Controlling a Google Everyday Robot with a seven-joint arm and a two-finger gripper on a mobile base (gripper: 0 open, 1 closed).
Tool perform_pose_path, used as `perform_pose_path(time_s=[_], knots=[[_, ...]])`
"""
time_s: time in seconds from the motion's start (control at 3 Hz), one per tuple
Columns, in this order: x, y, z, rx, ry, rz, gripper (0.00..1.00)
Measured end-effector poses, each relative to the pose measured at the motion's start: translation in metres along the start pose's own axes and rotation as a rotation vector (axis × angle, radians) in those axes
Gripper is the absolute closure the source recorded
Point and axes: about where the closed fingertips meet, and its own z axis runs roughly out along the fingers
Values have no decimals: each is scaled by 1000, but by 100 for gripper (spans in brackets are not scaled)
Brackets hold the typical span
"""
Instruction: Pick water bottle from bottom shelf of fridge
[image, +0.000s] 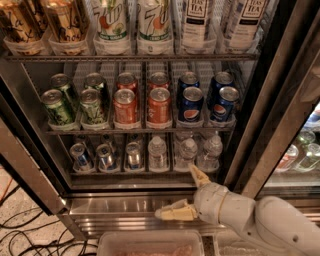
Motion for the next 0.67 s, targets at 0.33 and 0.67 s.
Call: perform_pose_path(time_s=[0.33,0.67], knots=[[-26,-19,0,146,-183,44,0],[-44,-37,6,252,-317,60,0]])
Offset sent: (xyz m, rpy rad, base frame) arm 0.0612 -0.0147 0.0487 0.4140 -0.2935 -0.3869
